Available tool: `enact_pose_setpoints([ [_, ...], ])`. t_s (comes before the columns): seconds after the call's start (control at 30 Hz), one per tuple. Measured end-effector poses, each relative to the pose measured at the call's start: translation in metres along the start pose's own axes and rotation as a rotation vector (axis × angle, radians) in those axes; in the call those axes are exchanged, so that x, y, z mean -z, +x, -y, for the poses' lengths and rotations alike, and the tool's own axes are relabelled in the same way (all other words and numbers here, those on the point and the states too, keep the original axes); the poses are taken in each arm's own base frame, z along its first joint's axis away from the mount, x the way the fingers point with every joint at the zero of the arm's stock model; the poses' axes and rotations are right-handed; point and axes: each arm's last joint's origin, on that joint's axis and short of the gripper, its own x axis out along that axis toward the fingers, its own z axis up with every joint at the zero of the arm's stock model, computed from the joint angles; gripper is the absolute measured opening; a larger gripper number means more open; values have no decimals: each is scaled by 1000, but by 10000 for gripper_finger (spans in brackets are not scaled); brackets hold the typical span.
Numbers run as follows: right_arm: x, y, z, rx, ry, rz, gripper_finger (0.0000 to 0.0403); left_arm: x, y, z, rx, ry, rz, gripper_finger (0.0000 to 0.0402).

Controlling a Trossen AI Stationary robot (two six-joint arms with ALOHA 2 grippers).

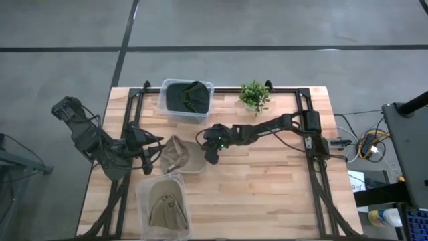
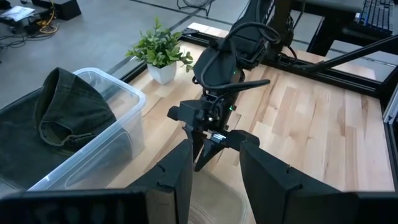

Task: Pick & Place hat
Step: Put the brown cap in the bottom transparent bin

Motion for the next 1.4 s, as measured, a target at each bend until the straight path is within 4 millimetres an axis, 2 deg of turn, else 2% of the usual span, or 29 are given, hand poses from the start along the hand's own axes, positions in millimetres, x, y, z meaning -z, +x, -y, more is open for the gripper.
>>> enact_pose_setpoints([
  [0.13,2,1,1,1,-36,-13,20,0,0,0,0,-4,0,126],
  [0.5,-4,-15,-2,18,-59,-63,11,1,1,2,-10,0,4,126],
  [0.67,-6,-31,-10,32,-90,-120,10,2,4,5,-17,9,-1,126],
  [0.97,-18,-83,-29,89,-145,-163,9,5,9,10,-35,41,-11,126],
  [1.4,-31,-166,-41,96,-186,-191,9,-4,16,12,-38,17,32,126],
])
